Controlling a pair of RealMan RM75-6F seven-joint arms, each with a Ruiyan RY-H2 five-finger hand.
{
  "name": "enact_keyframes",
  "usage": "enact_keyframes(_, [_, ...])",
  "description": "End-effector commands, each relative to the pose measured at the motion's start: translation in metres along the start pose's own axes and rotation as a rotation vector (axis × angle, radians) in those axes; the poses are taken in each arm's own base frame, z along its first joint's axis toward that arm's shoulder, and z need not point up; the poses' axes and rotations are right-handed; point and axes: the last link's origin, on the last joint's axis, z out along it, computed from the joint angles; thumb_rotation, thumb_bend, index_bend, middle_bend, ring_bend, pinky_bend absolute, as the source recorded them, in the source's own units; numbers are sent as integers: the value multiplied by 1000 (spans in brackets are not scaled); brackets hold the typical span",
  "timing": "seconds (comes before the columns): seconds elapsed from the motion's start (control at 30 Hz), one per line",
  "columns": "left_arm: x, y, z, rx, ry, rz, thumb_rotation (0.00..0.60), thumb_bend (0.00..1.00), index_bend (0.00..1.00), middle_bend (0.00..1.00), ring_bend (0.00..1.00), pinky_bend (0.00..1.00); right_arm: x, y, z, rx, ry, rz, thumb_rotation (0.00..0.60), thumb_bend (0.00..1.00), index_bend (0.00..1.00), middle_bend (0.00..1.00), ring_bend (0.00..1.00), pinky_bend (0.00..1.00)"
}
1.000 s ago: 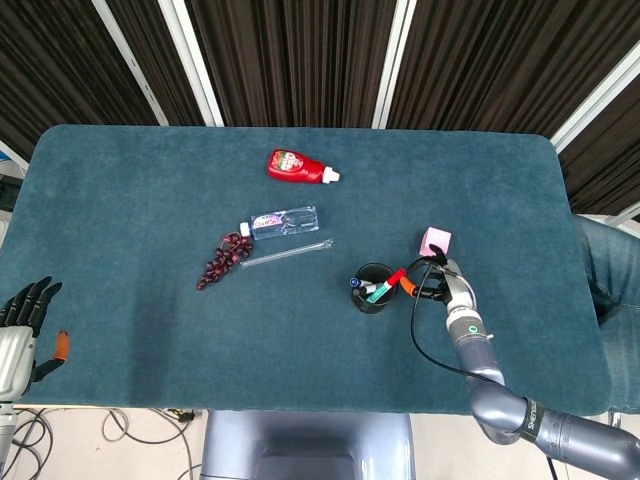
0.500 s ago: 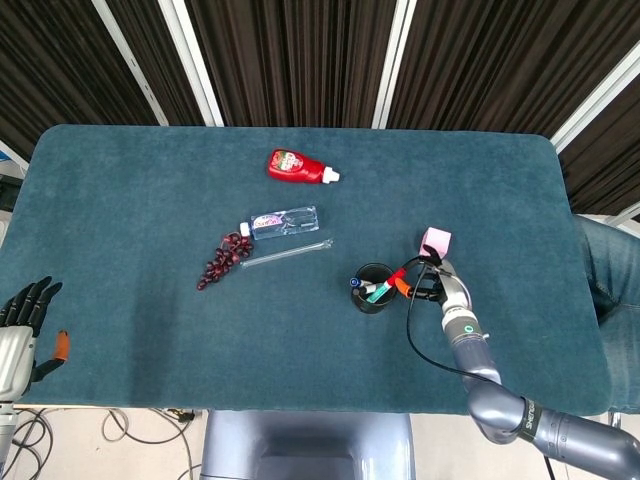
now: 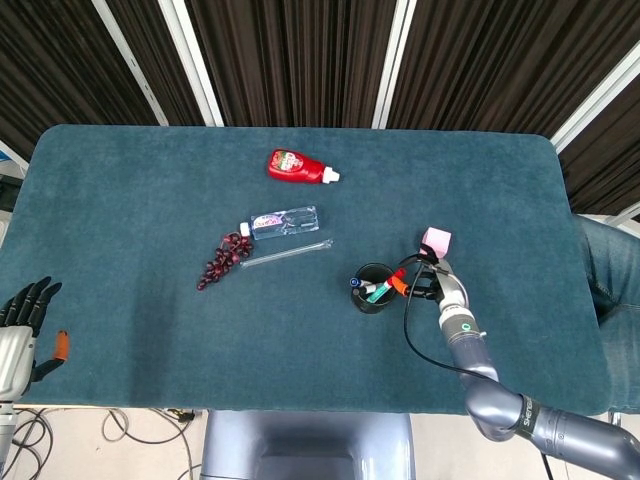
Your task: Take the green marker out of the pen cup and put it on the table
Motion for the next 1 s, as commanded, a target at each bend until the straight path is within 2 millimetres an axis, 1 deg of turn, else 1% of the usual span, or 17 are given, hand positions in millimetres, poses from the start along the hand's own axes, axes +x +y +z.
enact_keyframes(0.03, [0, 0, 0, 2, 1, 0, 600, 527, 92, 29, 16, 97, 0, 0, 0, -1, 2, 0, 600, 396, 525, 0, 45, 199])
enact_keyframes(0.27, [0, 0, 0, 3, -1, -3, 600, 527, 92, 29, 17, 97, 0, 0, 0, -6, 3, -7, 600, 402, 540, 0, 45, 200])
enact_keyframes(0.37, [0, 0, 0, 3, -2, -3, 600, 527, 92, 29, 17, 97, 1, 1, 0, -8, 1, -7, 600, 411, 560, 0, 46, 200])
enact_keyframes(0.53, [0, 0, 0, 5, -2, -3, 600, 526, 92, 28, 17, 97, 0, 0, 0, -6, -9, 4, 600, 453, 616, 0, 51, 200])
enact_keyframes(0.6, [0, 0, 0, 6, -3, -5, 600, 526, 92, 28, 17, 97, 0, -1, 0, -1, -10, 5, 600, 486, 633, 0, 52, 200])
enact_keyframes(0.77, [0, 0, 0, 6, -3, -6, 600, 526, 92, 28, 17, 97, 2, -5, -1, 10, -6, 14, 600, 514, 653, 0, 52, 200])
enact_keyframes(0.93, [0, 0, 0, 5, -5, -8, 600, 527, 92, 28, 17, 97, 14, -21, -7, 45, 6, 17, 600, 515, 655, 0, 52, 200])
enact_keyframes(1.0, [0, 1, -1, 4, -6, -8, 600, 527, 92, 28, 17, 97, 20, -31, -10, 69, 19, 8, 600, 515, 655, 0, 52, 200])
